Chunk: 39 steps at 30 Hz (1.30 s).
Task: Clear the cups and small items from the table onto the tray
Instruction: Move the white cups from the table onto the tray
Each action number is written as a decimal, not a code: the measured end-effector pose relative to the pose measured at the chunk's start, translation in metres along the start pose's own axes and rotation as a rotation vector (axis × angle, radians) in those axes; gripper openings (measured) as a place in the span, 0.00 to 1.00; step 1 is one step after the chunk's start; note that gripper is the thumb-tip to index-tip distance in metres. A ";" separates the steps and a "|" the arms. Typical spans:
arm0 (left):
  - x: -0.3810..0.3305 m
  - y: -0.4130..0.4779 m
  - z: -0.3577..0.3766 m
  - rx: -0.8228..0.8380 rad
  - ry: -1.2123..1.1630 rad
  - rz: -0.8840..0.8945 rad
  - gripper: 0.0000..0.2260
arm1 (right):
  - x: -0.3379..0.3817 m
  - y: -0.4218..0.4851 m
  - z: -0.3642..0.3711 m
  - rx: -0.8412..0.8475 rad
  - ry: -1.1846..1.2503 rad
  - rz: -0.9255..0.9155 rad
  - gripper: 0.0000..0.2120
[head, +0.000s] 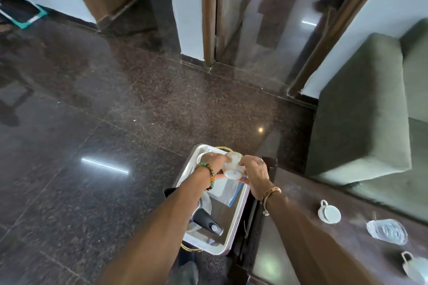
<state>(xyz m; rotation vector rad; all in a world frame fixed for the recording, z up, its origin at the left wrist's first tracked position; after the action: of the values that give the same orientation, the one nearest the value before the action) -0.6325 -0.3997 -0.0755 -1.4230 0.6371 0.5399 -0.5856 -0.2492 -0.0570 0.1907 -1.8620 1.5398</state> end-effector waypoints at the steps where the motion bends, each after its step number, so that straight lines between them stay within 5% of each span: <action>1: 0.000 0.010 0.001 0.019 0.010 0.006 0.09 | -0.002 0.008 0.002 0.009 0.010 0.012 0.13; 10: 0.008 0.096 0.000 0.240 0.385 0.237 0.32 | -0.012 0.089 0.019 0.011 -0.265 -0.061 0.31; 18: -0.001 0.123 0.007 0.277 0.544 0.477 0.28 | -0.007 0.120 0.034 -0.093 -0.535 -0.207 0.32; 25: -0.010 0.134 0.022 0.317 1.066 0.783 0.26 | -0.013 0.136 0.050 -0.213 -0.733 -0.345 0.32; 31: 0.015 0.139 0.032 0.387 1.553 0.745 0.31 | -0.034 0.144 0.054 -0.234 -0.871 -0.371 0.34; 39: -0.003 0.126 0.028 0.246 1.694 0.783 0.29 | -0.027 0.133 0.052 -0.206 -0.928 -0.307 0.35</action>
<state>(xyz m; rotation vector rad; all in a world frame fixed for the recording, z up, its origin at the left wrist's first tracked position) -0.7187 -0.3615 -0.1636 -1.0772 2.5406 -0.3420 -0.6564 -0.2674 -0.1822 1.1955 -2.4956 1.0942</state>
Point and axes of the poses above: each hand's wrist, its own y-axis towards the middle knuckle, its own z-axis out of the palm, x = y × z, the point moved 10 cm from there along y, towards the middle knuckle, and after that the axes turned 9 degrees about z, right-handed, at the moved point
